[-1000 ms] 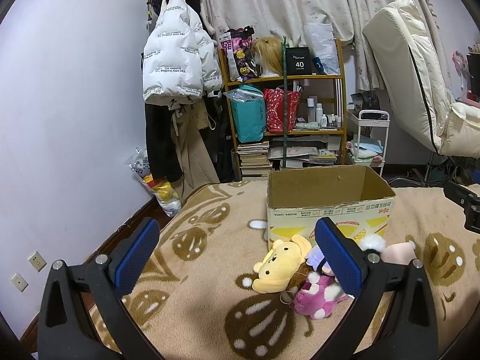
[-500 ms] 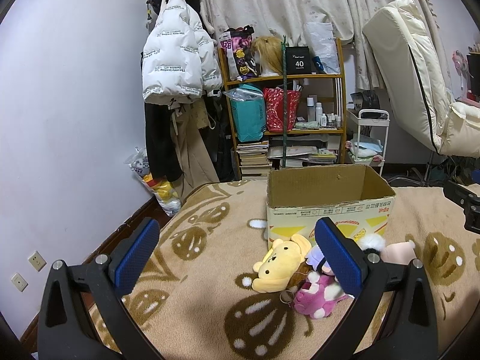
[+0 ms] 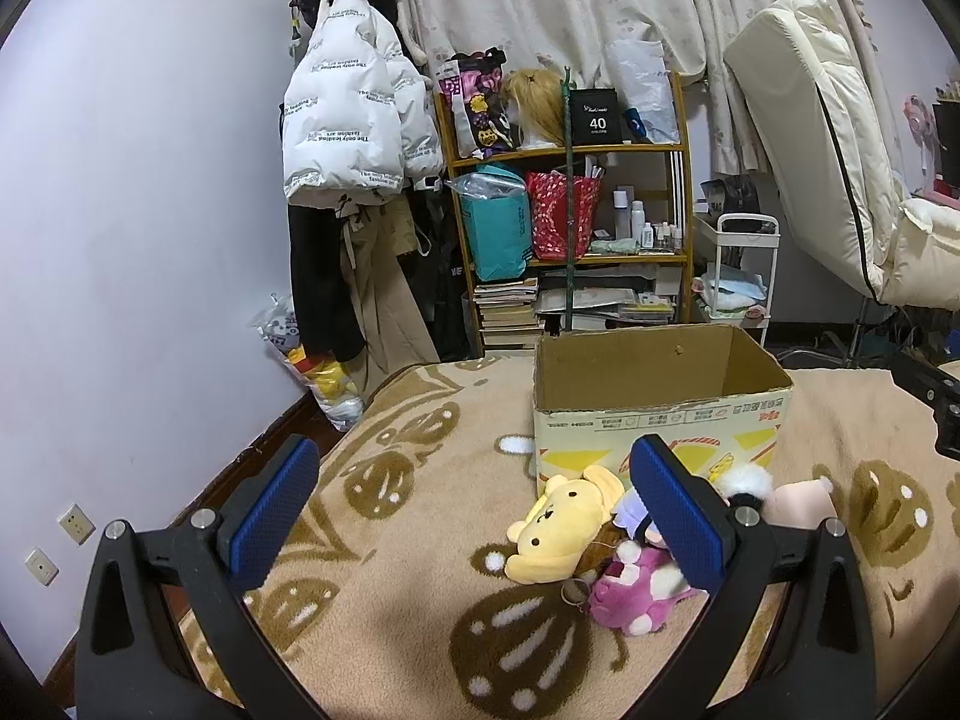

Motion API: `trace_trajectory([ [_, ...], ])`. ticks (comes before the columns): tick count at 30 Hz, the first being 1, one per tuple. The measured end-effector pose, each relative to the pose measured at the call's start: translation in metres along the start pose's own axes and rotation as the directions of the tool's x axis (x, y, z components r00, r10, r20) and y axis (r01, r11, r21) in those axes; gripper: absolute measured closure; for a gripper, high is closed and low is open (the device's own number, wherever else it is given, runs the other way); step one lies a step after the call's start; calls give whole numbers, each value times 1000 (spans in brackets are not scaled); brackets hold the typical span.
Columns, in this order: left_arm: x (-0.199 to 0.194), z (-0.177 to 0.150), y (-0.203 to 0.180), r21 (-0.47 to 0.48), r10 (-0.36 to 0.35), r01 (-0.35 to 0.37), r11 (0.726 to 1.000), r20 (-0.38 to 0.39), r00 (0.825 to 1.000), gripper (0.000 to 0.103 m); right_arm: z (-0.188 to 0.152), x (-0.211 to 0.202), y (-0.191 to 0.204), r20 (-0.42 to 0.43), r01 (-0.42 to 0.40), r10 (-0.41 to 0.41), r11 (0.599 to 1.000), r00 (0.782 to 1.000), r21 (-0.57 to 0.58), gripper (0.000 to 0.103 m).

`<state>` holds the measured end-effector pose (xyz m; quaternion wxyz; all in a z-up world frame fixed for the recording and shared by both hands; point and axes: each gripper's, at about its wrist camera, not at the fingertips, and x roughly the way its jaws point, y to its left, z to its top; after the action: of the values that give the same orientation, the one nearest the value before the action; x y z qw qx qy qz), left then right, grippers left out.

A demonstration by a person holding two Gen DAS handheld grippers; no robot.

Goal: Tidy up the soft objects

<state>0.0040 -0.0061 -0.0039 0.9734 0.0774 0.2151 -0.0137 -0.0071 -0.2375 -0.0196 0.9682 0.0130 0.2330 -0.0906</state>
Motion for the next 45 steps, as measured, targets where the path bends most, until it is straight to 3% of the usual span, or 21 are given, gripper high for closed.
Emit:
trace_trajectory([
  [10, 12, -6, 0, 28, 20, -19, 999, -46, 999, 1, 1, 0, 1, -1, 5, -5, 1000, 1000, -1, 0],
  [24, 47, 4, -13, 56, -19, 25, 998, -110, 994, 1, 1, 26, 2, -58, -4, 3, 1000, 998, -5, 0],
  [30, 74, 2, -23, 65, -38, 50, 997, -173, 984, 1, -1, 39, 5, -75, 9, -11, 1000, 997, -19, 0],
  [45, 120, -4, -31, 66, -53, 74, 995, -283, 958, 1, -16, 91, 1, -223, -4, 7, 1000, 975, 14, 0],
])
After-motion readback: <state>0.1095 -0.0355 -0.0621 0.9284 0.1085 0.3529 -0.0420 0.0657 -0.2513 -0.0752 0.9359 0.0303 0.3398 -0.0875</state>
